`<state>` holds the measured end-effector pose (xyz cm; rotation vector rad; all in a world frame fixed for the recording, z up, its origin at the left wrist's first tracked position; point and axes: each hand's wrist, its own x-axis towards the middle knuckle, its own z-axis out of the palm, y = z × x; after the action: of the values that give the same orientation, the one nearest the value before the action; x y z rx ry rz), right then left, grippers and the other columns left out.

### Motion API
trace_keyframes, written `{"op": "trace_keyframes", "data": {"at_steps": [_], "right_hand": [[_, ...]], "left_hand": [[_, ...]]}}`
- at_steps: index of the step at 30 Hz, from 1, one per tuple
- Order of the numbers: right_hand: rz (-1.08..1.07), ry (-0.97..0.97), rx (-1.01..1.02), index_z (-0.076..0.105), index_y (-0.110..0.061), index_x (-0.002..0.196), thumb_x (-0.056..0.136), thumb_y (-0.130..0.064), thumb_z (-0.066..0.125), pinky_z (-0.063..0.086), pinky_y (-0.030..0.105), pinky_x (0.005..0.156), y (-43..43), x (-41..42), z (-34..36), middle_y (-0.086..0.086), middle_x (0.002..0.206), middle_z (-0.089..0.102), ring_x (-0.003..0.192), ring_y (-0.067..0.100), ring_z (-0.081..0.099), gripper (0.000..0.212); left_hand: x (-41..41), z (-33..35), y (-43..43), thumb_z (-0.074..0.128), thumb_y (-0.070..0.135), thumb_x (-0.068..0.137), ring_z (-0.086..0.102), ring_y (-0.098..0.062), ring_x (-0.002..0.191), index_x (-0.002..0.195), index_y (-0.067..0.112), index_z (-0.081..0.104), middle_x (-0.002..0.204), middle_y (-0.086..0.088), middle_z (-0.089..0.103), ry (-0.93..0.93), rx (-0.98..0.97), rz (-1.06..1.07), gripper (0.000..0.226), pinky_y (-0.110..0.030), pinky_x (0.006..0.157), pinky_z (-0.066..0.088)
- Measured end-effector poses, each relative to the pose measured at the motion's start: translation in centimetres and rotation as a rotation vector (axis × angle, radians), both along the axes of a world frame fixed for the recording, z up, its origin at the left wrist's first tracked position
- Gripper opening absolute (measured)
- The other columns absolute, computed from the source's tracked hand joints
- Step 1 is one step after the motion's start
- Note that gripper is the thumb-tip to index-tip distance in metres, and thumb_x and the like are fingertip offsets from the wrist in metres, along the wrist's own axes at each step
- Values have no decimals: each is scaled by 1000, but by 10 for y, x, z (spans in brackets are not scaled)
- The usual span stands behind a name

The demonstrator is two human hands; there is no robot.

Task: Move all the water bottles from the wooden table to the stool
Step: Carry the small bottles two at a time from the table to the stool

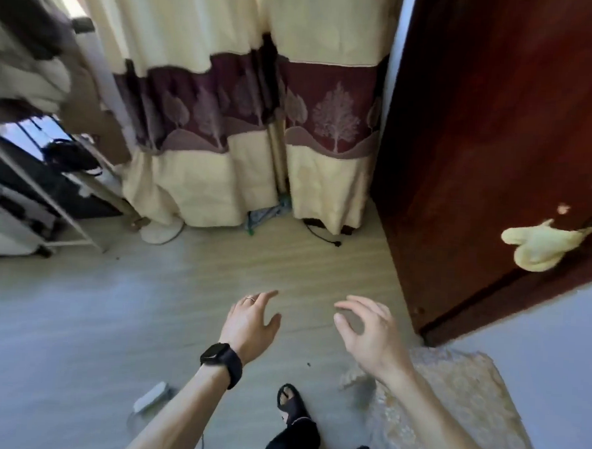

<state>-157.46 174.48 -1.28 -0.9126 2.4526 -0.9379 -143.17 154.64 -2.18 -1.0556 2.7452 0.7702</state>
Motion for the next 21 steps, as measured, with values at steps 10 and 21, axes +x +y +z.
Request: {"op": "trace_keyframes", "data": {"at_steps": [10,21], "right_hand": [[531,120,-84,71,-28,112,93,-38,63,23,14,103,-258,92,64,-9,124,63,125,11,46,23],[872,238,-295,71,-30,111,90,-37,66,34,26,110,-514,205,152,-10,119,66,124,13,48,23]], "left_hand": [[148,47,-160,63,32,92,51,-23,127,138,18,53,134,-6,60,230,-127,482,49,-35,107,40],[302,137,-346,62,33,91,49,-24,130,136,21,56,132,-3,60,393,-399,861,46,-42,107,42]]}}
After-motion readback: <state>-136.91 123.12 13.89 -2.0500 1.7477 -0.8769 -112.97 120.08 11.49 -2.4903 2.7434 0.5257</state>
